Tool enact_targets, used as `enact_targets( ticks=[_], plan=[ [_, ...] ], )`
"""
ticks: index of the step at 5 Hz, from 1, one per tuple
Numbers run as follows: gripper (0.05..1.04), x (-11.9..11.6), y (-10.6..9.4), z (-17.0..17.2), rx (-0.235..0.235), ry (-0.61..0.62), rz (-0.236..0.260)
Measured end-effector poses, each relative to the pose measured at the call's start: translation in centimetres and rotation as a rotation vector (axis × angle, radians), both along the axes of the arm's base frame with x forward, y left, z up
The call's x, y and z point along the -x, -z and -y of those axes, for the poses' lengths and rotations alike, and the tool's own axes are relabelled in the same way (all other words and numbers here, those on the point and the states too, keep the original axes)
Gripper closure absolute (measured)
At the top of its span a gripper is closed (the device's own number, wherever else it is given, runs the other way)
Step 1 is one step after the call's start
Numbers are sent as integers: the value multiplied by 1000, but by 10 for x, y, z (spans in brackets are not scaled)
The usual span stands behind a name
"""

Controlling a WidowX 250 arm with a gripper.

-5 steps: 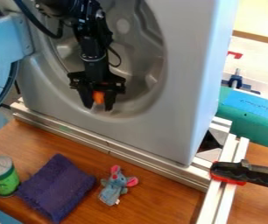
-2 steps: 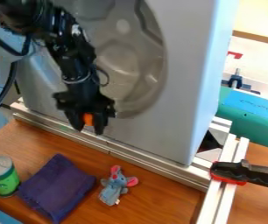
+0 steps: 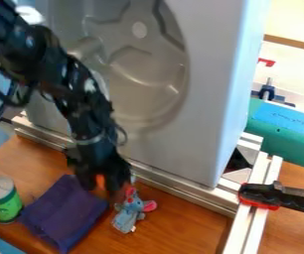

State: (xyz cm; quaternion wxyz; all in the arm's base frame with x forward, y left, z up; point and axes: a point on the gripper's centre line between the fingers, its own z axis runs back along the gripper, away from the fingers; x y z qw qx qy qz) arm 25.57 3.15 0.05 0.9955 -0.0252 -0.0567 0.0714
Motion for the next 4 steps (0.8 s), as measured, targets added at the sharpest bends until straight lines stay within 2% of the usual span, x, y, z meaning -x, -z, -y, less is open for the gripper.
enact_targets(
  ticks=[1, 2, 4],
  plan=[
    [442, 19, 12, 25, -26, 52, -34],
    [442, 33, 15, 46, -48, 117, -31],
    [442, 46, 64, 42, -81, 140, -66]
  ],
)
